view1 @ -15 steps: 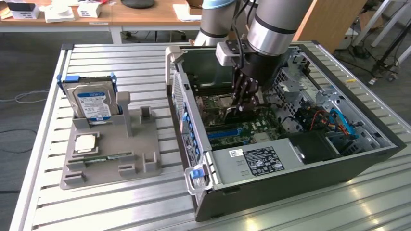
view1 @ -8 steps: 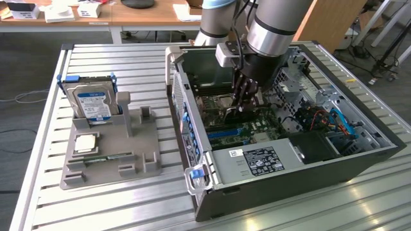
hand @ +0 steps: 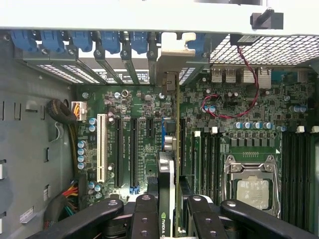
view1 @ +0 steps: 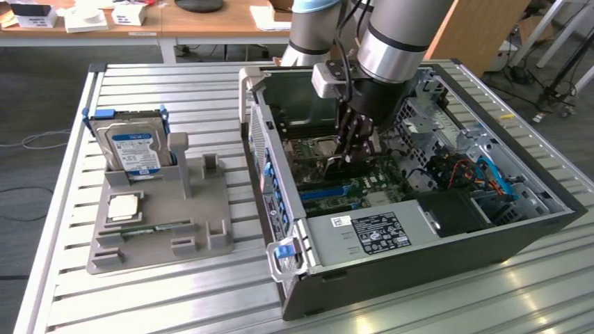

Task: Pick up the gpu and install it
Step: 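Insert the gpu into the slot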

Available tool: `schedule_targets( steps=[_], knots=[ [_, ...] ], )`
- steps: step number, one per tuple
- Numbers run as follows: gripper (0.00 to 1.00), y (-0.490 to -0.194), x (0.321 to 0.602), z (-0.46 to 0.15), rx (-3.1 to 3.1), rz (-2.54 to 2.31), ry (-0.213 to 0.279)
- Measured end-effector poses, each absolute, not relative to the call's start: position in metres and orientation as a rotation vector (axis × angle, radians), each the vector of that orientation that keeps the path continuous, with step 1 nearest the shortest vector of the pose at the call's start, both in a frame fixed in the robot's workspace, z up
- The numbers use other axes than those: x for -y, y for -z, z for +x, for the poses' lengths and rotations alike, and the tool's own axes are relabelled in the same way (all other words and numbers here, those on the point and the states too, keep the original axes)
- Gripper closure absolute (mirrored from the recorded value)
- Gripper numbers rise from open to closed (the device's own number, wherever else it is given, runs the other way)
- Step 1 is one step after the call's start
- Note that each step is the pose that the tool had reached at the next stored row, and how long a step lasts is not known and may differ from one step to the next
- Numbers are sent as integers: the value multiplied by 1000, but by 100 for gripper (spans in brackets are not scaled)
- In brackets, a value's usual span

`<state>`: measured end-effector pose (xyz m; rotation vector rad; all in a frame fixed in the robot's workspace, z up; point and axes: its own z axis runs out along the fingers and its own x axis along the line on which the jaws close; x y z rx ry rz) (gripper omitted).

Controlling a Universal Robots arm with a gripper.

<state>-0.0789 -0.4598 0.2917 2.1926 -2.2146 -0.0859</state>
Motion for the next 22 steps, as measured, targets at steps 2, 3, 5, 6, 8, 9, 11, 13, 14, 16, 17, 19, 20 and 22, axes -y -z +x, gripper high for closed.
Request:
schedule_targets(
  steps=[2, 3, 5, 6, 8, 9, 11, 13, 14, 16, 17, 19, 20, 22],
  knots=[
    [73, -291, 460, -79, 2215, 2193, 86],
    [73, -291, 460, -79, 2214, 2193, 86],
    [73, -289, 460, -79, 2214, 2193, 86],
    [73, -289, 460, -79, 2214, 2193, 86],
    [73, -287, 460, -79, 2214, 2193, 86],
    [73, -287, 460, -80, 2215, 2193, 86],
    [73, -286, 460, -80, 2215, 2193, 86],
    [73, -284, 460, -80, 2215, 2193, 86],
    [73, -284, 460, -80, 2215, 2193, 86],
    [73, -283, 460, -80, 2215, 2193, 86],
    [73, -282, 460, -80, 2215, 2193, 86],
    [73, -281, 460, -81, 2215, 2193, 86],
    [73, -280, 460, -81, 2215, 2193, 86],
    [73, -278, 460, -81, 2215, 2193, 86]
  ],
)
